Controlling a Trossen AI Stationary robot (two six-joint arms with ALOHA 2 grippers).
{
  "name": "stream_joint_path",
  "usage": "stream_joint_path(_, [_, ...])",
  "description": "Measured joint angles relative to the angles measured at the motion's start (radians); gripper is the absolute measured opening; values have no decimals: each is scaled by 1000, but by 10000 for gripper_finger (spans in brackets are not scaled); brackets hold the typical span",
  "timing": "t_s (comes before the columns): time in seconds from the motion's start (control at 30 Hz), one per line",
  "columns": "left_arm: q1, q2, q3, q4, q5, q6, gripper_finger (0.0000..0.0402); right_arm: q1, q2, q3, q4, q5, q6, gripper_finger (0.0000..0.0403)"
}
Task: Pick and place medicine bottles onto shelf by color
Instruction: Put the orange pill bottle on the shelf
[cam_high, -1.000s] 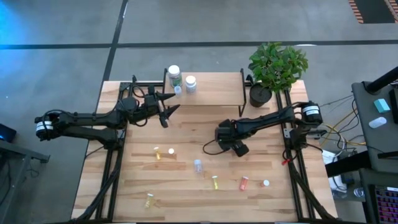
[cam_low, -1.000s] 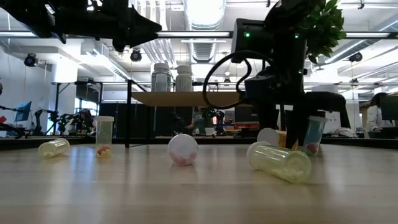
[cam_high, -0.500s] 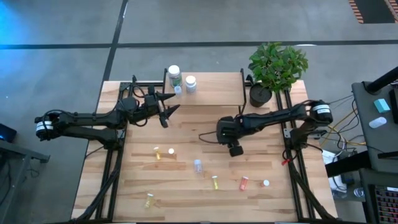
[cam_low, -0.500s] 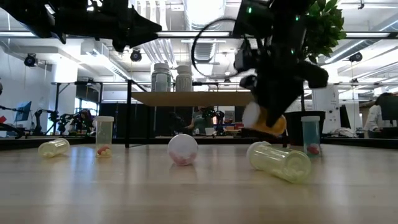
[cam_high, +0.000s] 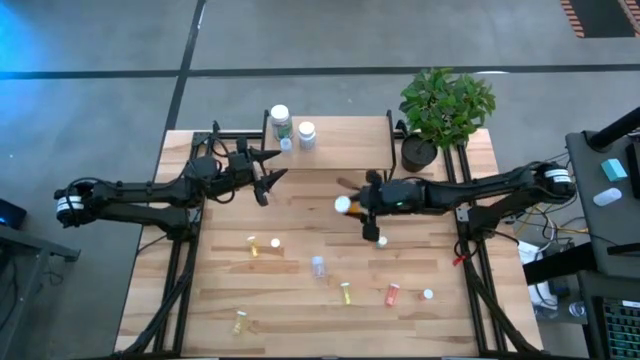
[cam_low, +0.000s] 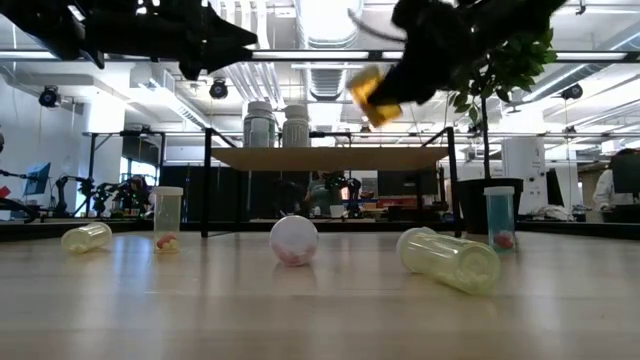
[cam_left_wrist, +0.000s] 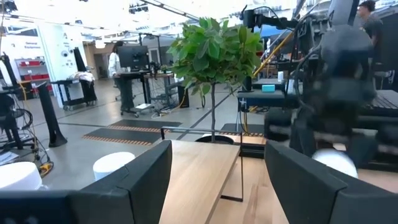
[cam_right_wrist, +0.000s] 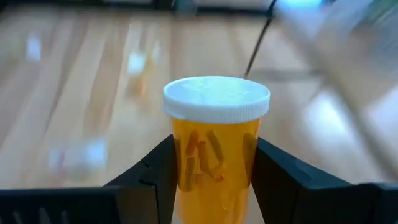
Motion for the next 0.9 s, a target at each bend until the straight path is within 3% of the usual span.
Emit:
stream_joint_path(0.27, [0, -8, 0, 0, 1, 1, 240, 0, -32, -133, 370, 311, 25, 161])
stream_joint_path(0.4, [0, -8, 0, -1, 2, 1, 240, 0, -21, -139, 406, 500, 28, 162])
stream_joint_path(0.53, [0, -8, 0, -1, 2, 3, 240, -4, -18, -121, 425, 623, 28, 162])
stream_joint_path(0.9, [0, -8, 0, -23, 2, 6, 240, -100, -10, -101, 432, 629, 87, 165])
